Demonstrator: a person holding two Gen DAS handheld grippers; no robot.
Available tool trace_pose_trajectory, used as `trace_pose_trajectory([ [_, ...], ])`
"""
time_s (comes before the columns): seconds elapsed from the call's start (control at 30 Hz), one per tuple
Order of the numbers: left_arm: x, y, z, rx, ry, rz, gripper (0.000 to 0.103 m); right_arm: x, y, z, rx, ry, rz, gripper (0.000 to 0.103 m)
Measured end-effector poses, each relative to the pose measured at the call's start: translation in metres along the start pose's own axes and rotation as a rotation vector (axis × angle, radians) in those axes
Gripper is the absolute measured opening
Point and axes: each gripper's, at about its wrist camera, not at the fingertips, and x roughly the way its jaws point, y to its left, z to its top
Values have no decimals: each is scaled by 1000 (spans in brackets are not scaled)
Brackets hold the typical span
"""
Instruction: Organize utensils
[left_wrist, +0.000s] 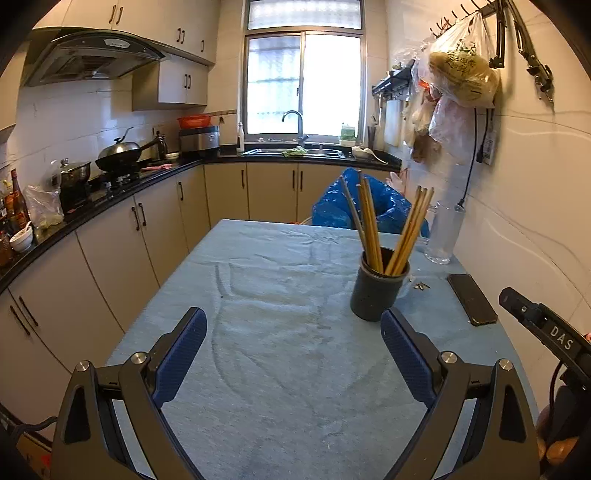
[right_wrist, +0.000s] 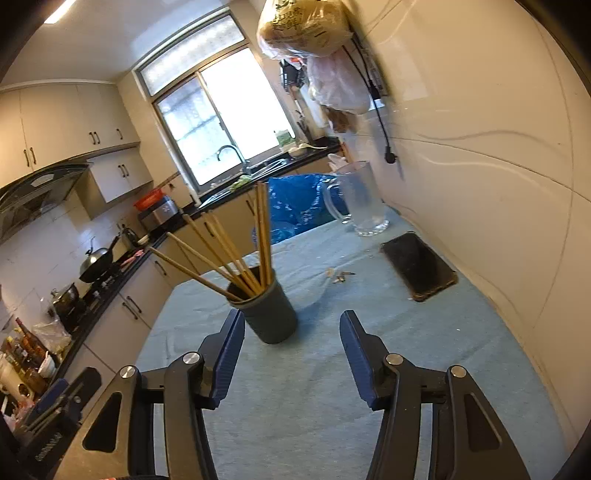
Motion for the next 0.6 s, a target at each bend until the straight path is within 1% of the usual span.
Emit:
trace_pose_trajectory([
  [0.1,2,-2,-2,2,16,-10,94,0,-4,-2,6,4,-14,58],
  [0.37,11,-9,-8,33,52,-24,94,0,5,-8,-27,5,-37,61],
  [0.6,21,-7,-10,26,86,-39,94,4,9,-13,-42,17,-51,62],
])
